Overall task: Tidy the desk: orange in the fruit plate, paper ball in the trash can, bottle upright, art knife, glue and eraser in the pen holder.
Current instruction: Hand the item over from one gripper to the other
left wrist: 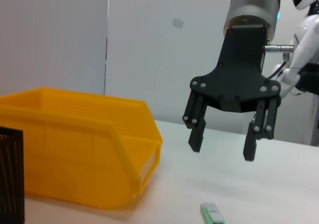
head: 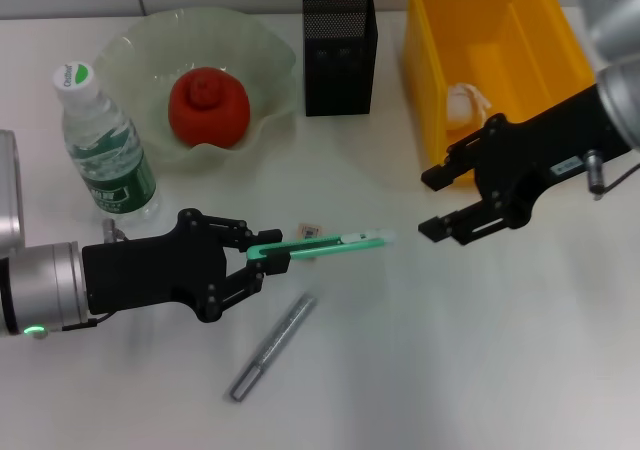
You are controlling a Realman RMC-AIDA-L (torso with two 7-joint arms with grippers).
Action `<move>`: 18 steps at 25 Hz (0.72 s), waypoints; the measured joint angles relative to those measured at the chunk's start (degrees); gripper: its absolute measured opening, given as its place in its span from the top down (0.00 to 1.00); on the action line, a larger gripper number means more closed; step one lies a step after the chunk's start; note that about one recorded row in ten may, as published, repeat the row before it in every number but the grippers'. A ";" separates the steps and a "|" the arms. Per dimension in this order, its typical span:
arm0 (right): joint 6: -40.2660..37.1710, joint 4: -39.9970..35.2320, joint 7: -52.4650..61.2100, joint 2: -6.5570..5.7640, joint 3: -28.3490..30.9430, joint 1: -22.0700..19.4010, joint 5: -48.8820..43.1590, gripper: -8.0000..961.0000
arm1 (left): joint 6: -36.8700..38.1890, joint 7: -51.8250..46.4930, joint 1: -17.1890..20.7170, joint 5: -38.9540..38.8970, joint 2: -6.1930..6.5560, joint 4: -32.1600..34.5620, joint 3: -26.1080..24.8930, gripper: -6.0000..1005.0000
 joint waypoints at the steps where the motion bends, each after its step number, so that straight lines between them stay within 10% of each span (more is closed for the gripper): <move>1: -0.55 0.84 0.32 0.00 2.03 0.00 0.30 0.36 | 0.09 0.07 0.03 -0.22 0.00 0.00 0.00 0.79; 9: -2.57 11.97 0.95 -2.23 12.48 0.49 2.33 0.36 | 1.23 0.42 0.44 -1.83 -0.01 0.00 0.01 0.79; 18: -3.15 27.57 0.93 -8.79 19.77 -0.28 11.15 0.36 | 3.46 0.61 1.22 -2.58 0.04 0.00 0.01 0.79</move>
